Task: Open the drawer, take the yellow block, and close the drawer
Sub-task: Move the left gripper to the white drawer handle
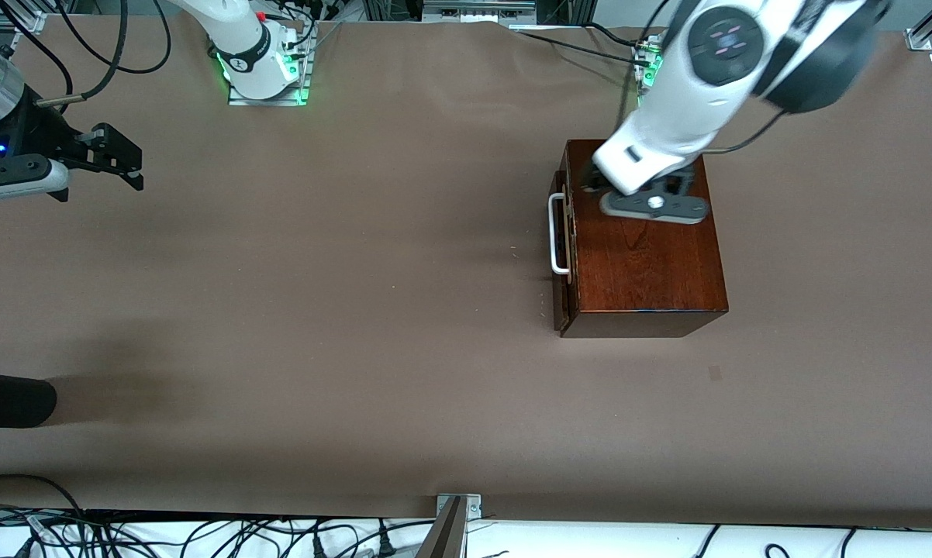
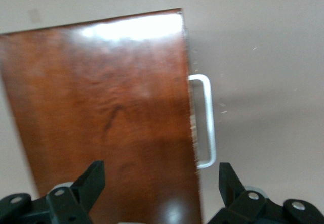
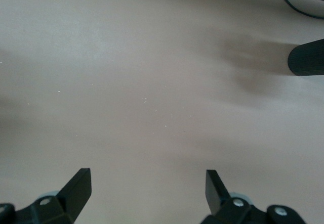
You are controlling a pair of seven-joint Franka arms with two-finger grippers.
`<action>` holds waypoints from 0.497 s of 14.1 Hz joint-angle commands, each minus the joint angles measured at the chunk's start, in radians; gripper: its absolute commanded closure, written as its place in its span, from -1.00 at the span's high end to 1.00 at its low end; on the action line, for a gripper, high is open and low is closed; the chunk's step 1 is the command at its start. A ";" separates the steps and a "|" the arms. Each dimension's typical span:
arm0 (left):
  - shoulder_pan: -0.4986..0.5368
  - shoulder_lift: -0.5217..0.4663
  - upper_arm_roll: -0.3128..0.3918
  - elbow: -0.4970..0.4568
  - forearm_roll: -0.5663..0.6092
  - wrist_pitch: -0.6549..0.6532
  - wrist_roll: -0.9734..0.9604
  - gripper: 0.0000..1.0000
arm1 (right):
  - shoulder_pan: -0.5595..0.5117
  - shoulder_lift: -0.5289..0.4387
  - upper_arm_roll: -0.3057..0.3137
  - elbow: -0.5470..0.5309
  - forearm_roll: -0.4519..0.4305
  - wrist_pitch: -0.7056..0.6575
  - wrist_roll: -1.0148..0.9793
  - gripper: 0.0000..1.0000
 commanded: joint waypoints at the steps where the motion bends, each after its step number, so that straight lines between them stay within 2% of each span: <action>1: -0.068 0.085 -0.012 0.048 0.075 0.043 -0.134 1.00 | 0.000 -0.001 0.000 0.012 0.003 -0.014 0.004 1.00; 4: -0.149 0.146 -0.012 0.044 0.169 0.052 -0.207 1.00 | 0.000 -0.001 0.000 0.012 0.003 -0.016 0.004 1.00; 7: -0.168 0.197 -0.012 0.028 0.199 0.095 -0.216 1.00 | 0.000 -0.001 0.000 0.012 0.003 -0.016 0.004 1.00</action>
